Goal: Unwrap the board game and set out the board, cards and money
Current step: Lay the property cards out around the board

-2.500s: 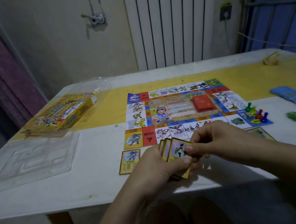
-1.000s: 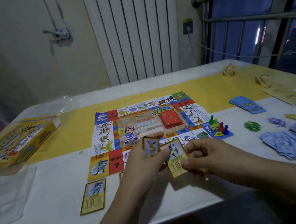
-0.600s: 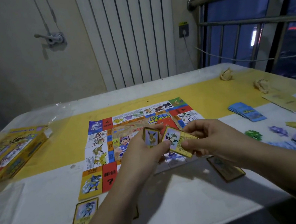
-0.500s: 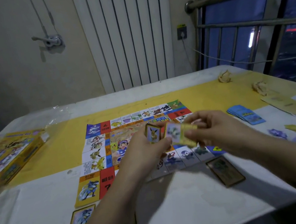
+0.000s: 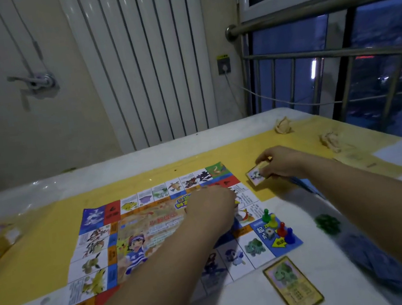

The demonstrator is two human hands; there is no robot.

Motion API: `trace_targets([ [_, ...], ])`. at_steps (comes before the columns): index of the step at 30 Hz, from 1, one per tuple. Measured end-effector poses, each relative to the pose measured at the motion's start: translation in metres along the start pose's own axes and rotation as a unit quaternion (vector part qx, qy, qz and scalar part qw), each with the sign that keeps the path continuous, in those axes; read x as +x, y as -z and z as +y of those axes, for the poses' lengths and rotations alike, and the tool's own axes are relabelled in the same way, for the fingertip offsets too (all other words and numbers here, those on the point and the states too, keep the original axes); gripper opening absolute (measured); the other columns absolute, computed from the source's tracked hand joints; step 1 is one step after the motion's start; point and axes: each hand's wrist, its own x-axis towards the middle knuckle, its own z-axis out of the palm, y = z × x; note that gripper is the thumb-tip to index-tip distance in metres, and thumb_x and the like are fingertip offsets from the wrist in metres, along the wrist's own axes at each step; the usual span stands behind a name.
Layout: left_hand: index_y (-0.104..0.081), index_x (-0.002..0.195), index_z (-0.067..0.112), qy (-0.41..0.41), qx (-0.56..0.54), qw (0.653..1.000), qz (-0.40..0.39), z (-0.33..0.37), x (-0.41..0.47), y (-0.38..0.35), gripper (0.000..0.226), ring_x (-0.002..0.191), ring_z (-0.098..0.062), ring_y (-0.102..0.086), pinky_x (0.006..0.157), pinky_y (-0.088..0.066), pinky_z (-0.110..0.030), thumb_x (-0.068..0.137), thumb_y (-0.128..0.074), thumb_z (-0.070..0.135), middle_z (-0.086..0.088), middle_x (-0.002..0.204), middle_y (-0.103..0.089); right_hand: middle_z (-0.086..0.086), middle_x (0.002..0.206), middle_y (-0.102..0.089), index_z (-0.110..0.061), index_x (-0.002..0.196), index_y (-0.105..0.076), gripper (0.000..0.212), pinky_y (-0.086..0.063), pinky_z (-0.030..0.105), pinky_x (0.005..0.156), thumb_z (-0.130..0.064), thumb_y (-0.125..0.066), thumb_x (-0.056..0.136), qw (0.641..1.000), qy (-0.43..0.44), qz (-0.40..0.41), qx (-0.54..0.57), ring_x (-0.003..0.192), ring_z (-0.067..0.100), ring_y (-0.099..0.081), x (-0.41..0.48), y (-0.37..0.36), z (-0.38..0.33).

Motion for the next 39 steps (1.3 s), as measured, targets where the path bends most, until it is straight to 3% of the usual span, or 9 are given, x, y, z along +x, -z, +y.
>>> trace_targets([
  [6, -0.063, 0.113, 0.019, -0.015, -0.01, 1.0, -0.007, 0.005, 0.01, -0.002, 0.022, 0.081, -0.025, -0.055, 0.062, -0.038, -0.034, 0.096, -0.048, 0.02, -0.005, 0.101, -0.064, 0.009, 0.112, -0.06, -0.014, 0.126, -0.058, 0.04, -0.043, 0.025, 0.063, -0.015, -0.065, 0.088, 0.999, -0.008, -0.01, -0.051, 0.086, 0.016, -0.051, 0.013, -0.009, -0.002],
  [12, -0.062, 0.118, 0.02, -0.018, -0.02, 1.0, -0.008, 0.006, 0.014, -0.009, 0.026, 0.1, -0.028, -0.06, 0.065, -0.04, -0.034, 0.097, -0.047, 0.02, -0.006, 0.113, -0.064, 0.01, 0.125, -0.057, -0.013, 0.128, -0.057, 0.041, -0.039, 0.027, 0.074, -0.018, -0.066, 0.087, 0.994, -0.004, -0.007, -0.109, 0.097, 0.019, -0.051, 0.022, -0.014, 0.0],
  [16, -0.063, 0.114, 0.021, -0.02, -0.019, 1.0, -0.004, 0.006, 0.014, -0.009, 0.025, 0.096, -0.027, -0.06, 0.063, -0.039, -0.033, 0.095, -0.047, 0.015, -0.005, 0.109, -0.064, 0.011, 0.123, -0.059, -0.012, 0.126, -0.057, 0.041, -0.041, 0.027, 0.074, -0.019, -0.067, 0.087, 0.991, -0.006, -0.013, -0.131, 0.094, 0.019, -0.052, 0.028, -0.016, 0.002],
  [25, -0.062, 0.118, 0.02, -0.016, -0.029, 0.999, 0.0, 0.005, 0.015, -0.007, 0.025, 0.101, -0.028, -0.059, 0.066, -0.041, -0.033, 0.096, -0.048, 0.02, -0.006, 0.115, -0.063, 0.01, 0.13, -0.055, -0.011, 0.13, -0.053, 0.047, -0.043, 0.027, 0.085, -0.024, -0.067, 0.087, 0.979, -0.004, 0.005, -0.206, 0.118, 0.025, -0.052, 0.034, -0.02, -0.001],
  [31, -0.056, 0.128, 0.025, 0.017, -0.187, 0.98, 0.07, -0.004, 0.004, 0.009, 0.032, 0.108, -0.023, -0.058, 0.083, -0.052, -0.036, 0.098, -0.045, 0.031, -0.002, 0.126, -0.06, 0.007, 0.132, -0.049, -0.017, 0.13, -0.051, 0.056, -0.047, 0.034, 0.089, -0.043, -0.067, 0.083, 0.956, -0.017, 0.046, -0.29, 0.116, 0.026, -0.052, 0.035, -0.02, 0.004],
  [33, -0.057, 0.127, 0.024, 0.048, -0.337, 0.937, 0.076, -0.008, -0.004, 0.02, 0.034, 0.097, -0.016, -0.059, 0.081, -0.049, -0.03, 0.098, -0.044, 0.038, 0.001, 0.122, -0.062, 0.008, 0.133, -0.043, -0.02, 0.13, -0.05, 0.059, -0.046, 0.037, 0.09, -0.05, -0.066, 0.081, 0.944, -0.019, 0.08, -0.32, 0.116, 0.027, -0.051, 0.027, -0.017, 0.003],
  [35, -0.056, 0.123, 0.021, 0.105, -0.523, 0.844, 0.066, -0.01, -0.016, 0.032, 0.034, 0.082, -0.011, -0.058, 0.067, -0.045, -0.025, 0.099, -0.042, 0.039, 0.0, 0.113, -0.064, 0.009, 0.134, -0.043, -0.02, 0.129, -0.052, 0.054, -0.045, 0.036, 0.088, -0.048, -0.062, 0.085, 0.959, 0.007, 0.126, -0.254, 0.113, 0.027, -0.053, 0.018, -0.015, -0.003],
  [38, -0.056, 0.101, 0.005, 0.173, -0.819, 0.547, -0.006, -0.013, -0.038, 0.048, 0.023, 0.065, -0.019, -0.06, 0.054, -0.05, -0.027, 0.098, -0.036, 0.015, -0.012, 0.09, -0.067, 0.007, 0.117, -0.06, -0.015, 0.118, -0.062, 0.036, -0.046, 0.03, 0.077, -0.038, -0.059, 0.091, 0.982, 0.1, 0.149, -0.064, 0.099, 0.021, -0.059, -0.007, -0.008, -0.026],
  [39, -0.056, 0.1, 0.002, 0.164, -0.863, 0.478, -0.015, -0.016, -0.046, 0.048, 0.024, 0.066, -0.021, -0.063, 0.055, -0.053, -0.029, 0.095, -0.034, 0.009, -0.014, 0.085, -0.069, 0.005, 0.108, -0.064, -0.014, 0.113, -0.064, 0.03, -0.045, 0.028, 0.072, -0.034, -0.058, 0.093, 0.984, 0.13, 0.12, 0.0, 0.092, 0.018, -0.059, -0.02, -0.005, -0.037],
])
